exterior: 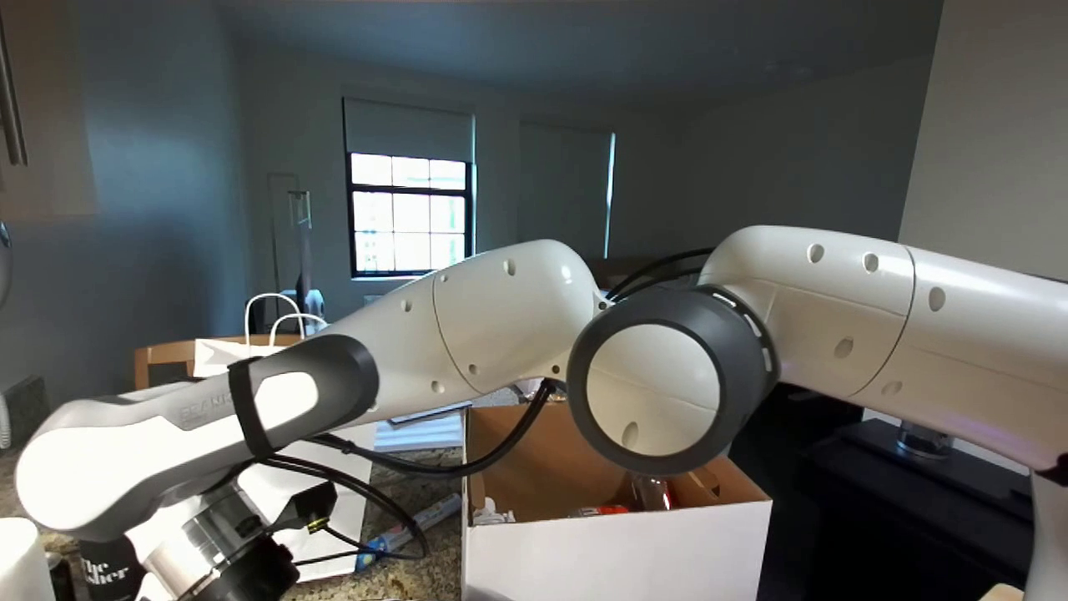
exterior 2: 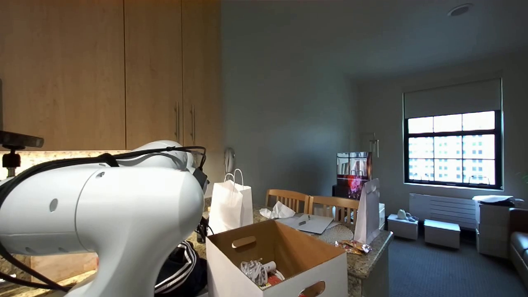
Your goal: Put the black jersey in the box
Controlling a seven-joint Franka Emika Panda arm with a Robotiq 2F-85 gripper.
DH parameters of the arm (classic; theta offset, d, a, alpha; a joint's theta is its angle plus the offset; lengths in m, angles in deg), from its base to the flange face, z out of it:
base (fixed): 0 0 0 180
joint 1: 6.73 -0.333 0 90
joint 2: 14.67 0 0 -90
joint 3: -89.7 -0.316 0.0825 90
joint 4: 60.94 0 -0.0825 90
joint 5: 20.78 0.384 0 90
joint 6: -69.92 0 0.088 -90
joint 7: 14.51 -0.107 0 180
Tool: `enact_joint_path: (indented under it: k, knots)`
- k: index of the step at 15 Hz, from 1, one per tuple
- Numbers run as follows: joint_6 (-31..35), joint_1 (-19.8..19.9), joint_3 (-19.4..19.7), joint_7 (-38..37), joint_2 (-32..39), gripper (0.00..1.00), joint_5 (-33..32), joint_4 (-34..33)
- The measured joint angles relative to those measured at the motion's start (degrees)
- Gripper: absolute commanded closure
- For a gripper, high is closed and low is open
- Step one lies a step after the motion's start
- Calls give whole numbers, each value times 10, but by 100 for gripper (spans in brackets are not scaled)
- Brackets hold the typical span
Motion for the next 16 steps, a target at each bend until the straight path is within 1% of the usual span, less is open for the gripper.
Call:
enact_joint_path:
  k: [4,8,12,14,16]
  knots:
    - [1,-1,-5,0,-13,95,0,-26]
    - [9,3,-12,-1,-57,95,0,-37]
    - [63,8,-29,1,-108,95,0,-36]
    - [96,6,-30,-2,-133,95,-2,-35]
    - [124,5,-28,-22,-157,95,-4,-35]
